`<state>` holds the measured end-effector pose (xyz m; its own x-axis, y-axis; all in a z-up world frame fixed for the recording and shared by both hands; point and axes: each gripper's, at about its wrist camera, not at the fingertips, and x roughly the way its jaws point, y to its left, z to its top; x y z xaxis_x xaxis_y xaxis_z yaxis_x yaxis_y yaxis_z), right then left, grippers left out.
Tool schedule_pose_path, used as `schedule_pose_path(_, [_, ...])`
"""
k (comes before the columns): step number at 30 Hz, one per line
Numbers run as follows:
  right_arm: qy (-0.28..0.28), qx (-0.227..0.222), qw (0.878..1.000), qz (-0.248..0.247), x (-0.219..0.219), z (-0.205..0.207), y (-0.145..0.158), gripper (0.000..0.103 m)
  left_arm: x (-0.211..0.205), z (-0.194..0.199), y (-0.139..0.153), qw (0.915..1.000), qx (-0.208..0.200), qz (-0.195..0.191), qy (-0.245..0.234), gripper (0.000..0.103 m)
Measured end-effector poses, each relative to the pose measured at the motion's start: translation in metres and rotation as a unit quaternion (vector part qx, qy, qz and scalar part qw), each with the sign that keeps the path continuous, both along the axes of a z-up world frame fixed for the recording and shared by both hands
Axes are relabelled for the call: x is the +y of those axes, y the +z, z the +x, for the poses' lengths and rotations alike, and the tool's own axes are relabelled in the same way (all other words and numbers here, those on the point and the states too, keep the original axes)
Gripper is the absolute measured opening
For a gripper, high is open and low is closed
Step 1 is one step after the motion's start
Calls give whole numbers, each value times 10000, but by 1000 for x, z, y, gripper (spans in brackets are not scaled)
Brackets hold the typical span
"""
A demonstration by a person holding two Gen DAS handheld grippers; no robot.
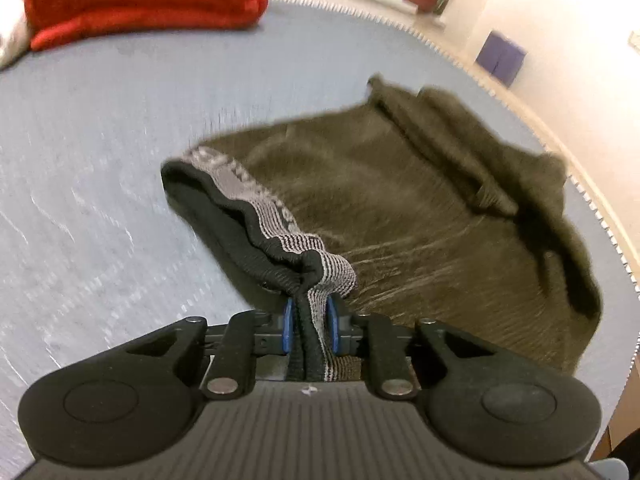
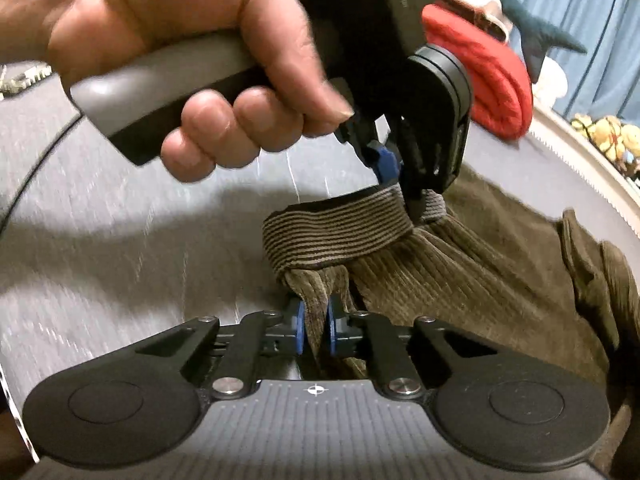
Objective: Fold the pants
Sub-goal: 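Close the left gripper on the waistband while the right gripper grasps it too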
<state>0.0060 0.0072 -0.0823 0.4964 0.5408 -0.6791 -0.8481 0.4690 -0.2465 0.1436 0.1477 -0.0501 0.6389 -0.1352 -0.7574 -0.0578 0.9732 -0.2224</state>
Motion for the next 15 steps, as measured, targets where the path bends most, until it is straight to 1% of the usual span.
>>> schedule_pose_path(3, [154, -141, 9994, 272, 6, -8, 8, 10, 17, -16, 19, 9993, -302, -174, 116, 13])
schedule_pose_path(4, [246, -266, 9982, 476, 11, -16, 14, 10, 25, -23, 25, 9988, -389, -236, 198, 12])
schedule_pose_path(5, [246, -266, 9982, 476, 11, -16, 14, 10, 32, -29, 30, 9981, -461, -291, 270, 11])
schedule_pose_path(7, [324, -306, 9962, 751, 17, -20, 21, 10, 48, -43, 40, 9966, -598, -372, 424, 11])
schedule_pose_path(10, [590, -384, 9911, 1134, 27, -36, 31, 9, 65, -60, 56, 9950, -683, -386, 623, 10])
schedule_pose_path(15, [1012, -354, 9839, 1431, 49, -56, 35, 9, 95, -93, 72, 9928, -733, -275, 904, 10])
